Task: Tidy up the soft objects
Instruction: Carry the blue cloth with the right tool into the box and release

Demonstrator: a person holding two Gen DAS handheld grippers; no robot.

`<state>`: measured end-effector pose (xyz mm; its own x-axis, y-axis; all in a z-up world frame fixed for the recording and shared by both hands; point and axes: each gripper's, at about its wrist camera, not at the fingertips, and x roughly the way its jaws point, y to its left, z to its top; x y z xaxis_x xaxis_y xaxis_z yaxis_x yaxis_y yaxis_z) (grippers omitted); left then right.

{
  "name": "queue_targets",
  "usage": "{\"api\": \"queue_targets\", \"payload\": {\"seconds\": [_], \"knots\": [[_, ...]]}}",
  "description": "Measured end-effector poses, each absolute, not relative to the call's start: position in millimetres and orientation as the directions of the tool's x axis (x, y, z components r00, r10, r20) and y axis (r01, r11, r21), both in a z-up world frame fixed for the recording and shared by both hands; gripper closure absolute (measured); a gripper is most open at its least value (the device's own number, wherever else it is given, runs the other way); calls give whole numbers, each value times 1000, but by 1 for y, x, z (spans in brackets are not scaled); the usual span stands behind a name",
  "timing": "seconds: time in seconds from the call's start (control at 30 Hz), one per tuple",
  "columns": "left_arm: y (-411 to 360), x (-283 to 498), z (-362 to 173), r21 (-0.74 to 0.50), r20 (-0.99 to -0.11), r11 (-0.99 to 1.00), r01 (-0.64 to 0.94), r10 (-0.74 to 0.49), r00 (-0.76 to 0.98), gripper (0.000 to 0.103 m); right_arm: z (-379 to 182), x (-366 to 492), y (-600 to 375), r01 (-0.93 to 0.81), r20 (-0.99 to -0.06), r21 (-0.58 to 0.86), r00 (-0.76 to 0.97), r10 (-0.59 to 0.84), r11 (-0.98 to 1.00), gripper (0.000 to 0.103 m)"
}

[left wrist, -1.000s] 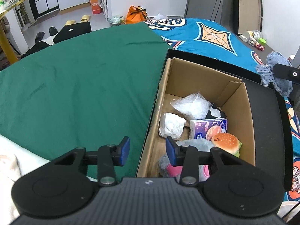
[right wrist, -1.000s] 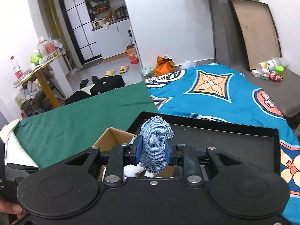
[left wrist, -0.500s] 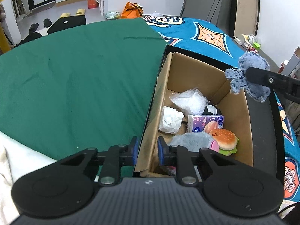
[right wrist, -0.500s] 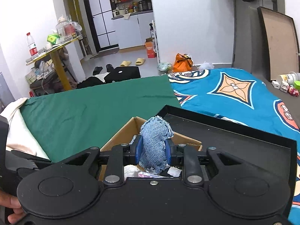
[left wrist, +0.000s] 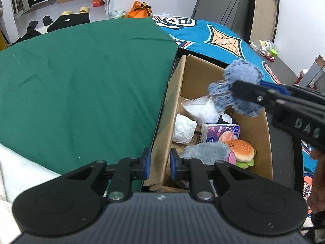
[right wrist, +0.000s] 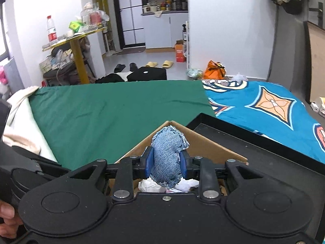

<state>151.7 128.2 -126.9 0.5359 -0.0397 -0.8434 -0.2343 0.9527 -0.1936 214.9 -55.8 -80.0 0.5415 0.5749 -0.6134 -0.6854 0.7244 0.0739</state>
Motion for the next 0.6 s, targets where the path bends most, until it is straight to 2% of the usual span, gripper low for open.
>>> {"api": "queue_targets", "payload": {"seconds": [0.1, 0.17, 0.27, 0.6], "knots": [[129, 153, -129, -198, -845, 952, -232, -46, 533, 85, -84, 210, -46, -710, -612, 49, 535, 583, 703, 69], [131, 153, -129, -202, -844, 952, -232, -49, 533, 85, -88, 206, -41, -726, -615, 32, 527, 586, 687, 52], [132, 153, -129, -206, -845, 951, -232, -53, 532, 85, -90, 201, -35, -770, -635, 37, 475, 610, 637, 46], [130, 146, -122, -220, -844, 948, -232, -65, 532, 85, -83, 204, -62, -696, -682, 85, 480, 551, 713, 46]]}}
